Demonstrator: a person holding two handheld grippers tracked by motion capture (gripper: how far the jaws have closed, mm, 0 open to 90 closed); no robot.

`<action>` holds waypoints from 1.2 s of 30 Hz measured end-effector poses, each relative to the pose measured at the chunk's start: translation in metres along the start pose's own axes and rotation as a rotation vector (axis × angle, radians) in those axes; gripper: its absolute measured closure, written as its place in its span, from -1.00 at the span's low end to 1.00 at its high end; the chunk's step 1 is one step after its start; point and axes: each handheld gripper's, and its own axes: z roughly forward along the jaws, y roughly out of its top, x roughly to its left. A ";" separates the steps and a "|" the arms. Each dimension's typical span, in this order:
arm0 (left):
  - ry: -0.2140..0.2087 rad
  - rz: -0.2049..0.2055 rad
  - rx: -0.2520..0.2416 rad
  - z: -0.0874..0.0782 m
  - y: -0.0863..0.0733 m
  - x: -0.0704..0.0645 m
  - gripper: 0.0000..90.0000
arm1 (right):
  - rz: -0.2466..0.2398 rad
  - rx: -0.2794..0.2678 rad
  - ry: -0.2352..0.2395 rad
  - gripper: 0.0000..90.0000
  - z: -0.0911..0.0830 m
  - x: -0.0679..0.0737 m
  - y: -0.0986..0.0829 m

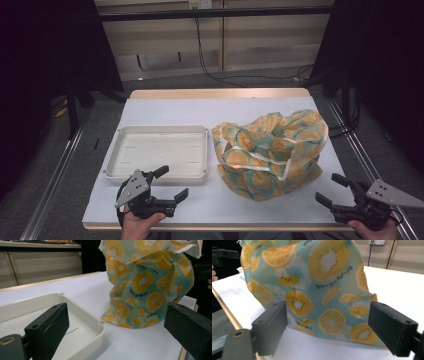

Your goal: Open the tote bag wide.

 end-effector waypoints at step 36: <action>-0.149 0.037 -0.006 0.049 0.068 -0.001 0.14 | 0.010 0.004 0.246 0.29 -0.001 0.011 0.084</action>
